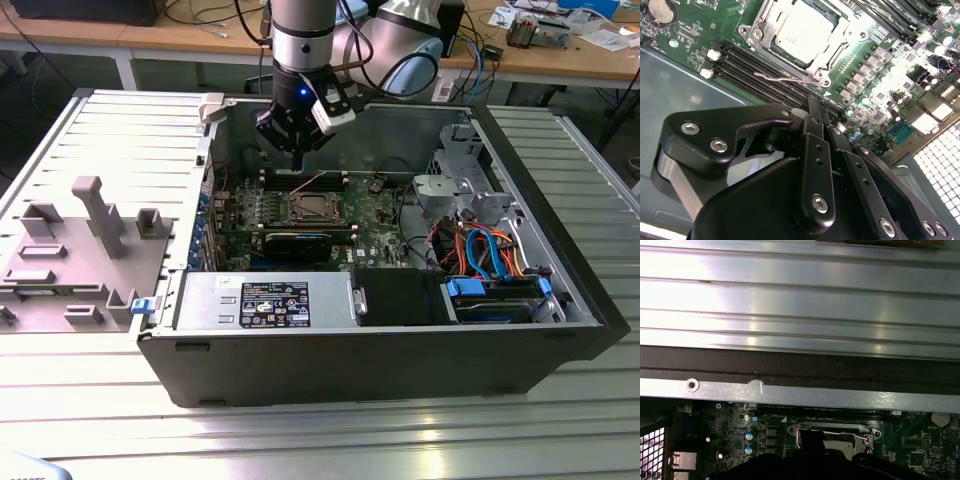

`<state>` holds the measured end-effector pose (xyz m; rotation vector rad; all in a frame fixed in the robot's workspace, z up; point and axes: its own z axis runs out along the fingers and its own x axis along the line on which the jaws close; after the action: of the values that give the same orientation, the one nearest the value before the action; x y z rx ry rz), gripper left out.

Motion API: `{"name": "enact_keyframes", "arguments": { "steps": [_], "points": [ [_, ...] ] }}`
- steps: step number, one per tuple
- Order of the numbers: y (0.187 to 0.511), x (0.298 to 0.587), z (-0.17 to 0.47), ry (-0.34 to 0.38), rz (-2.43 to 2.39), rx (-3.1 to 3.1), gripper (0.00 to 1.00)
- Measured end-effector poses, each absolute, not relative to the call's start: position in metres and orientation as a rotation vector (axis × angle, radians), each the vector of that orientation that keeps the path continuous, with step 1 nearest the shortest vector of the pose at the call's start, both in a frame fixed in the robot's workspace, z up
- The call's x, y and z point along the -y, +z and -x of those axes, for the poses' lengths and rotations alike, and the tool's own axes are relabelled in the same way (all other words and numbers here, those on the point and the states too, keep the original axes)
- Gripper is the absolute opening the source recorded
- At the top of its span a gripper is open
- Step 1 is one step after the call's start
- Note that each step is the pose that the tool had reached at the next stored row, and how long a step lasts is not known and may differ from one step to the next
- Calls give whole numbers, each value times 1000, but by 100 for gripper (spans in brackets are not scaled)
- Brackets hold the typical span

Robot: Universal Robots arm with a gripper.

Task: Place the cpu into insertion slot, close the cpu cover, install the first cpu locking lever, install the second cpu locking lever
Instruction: 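Install the first cpu locking lever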

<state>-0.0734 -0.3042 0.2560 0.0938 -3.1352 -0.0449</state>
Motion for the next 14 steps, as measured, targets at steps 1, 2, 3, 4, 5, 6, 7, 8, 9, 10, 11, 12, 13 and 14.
{"name": "enact_keyframes", "arguments": {
  "steps": [1,2,3,4,5,6,7,8,9,10,11,12,13,14],
  "points": [
    [256,304,73,-45,-94,3135,11],
    [256,304,73,-45,-94,3135,11],
    [256,304,73,-45,-94,3135,11],
    [256,304,72,-45,-94,3135,11],
    [255,304,72,-45,-94,3135,11],
    [255,304,72,-45,-94,3135,11],
    [255,304,70,-45,-94,3135,11],
    [254,304,69,-45,-94,3135,11],
    [254,304,67,-45,-94,3135,11],
    [253,304,66,-45,-94,3135,11],
    [252,304,66,-45,-94,3135,11],
    [252,304,66,-45,-94,3135,11],
    [252,304,65,-45,-94,3135,11],
    [251,304,65,-45,-94,3135,11]
  ]
}}
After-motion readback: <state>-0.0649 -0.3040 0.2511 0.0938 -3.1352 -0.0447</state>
